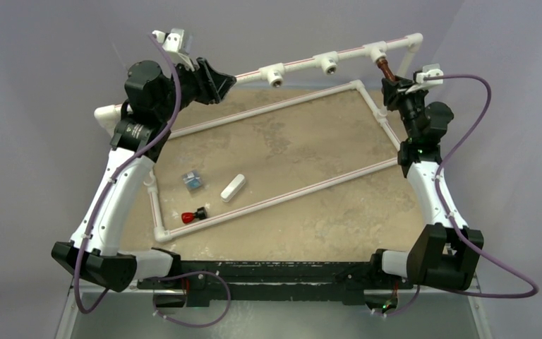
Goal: Install the water faucets
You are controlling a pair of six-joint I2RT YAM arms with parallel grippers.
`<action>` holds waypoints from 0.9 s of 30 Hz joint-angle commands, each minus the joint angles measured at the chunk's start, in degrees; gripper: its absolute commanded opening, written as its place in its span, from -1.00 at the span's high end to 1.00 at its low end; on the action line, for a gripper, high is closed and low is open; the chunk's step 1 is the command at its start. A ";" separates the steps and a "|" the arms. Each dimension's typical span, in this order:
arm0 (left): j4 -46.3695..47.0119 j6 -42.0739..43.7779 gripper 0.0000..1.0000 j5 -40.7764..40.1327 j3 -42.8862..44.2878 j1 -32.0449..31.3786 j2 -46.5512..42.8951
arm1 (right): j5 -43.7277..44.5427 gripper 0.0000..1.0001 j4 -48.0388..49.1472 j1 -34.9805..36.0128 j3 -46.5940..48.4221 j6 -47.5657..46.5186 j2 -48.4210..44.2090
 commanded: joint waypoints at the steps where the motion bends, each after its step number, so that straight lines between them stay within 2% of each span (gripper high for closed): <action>1: 0.09 3.50 0.09 -3.45 -0.10 -1.79 -1.92 | -6.56 1.00 3.73 0.99 5.54 20.02 -1.45; 9: 0.49 6.51 0.08 -6.66 -0.88 -5.14 -2.79 | -8.66 1.00 2.13 0.79 7.92 34.77 -1.27; 16: 0.98 7.83 0.06 -9.11 -1.89 -7.52 -4.24 | -8.13 1.00 2.80 0.48 4.52 45.15 -2.37; 20: 1.06 7.10 0.06 -8.75 -2.20 -7.83 -4.54 | -5.09 1.00 -0.16 0.54 5.33 35.87 -3.89; 23: 1.20 6.93 0.05 -8.70 -2.42 -7.82 -4.28 | -4.31 0.82 -1.82 0.52 5.72 27.58 -5.07; 24: 1.20 6.97 0.05 -8.99 -2.46 -7.83 -3.97 | -4.39 0.74 -2.96 0.52 6.23 24.96 -4.98; 27: 1.52 7.01 0.06 -10.08 -3.17 -7.84 -3.06 | -6.54 0.22 -4.14 0.61 6.61 16.59 -4.57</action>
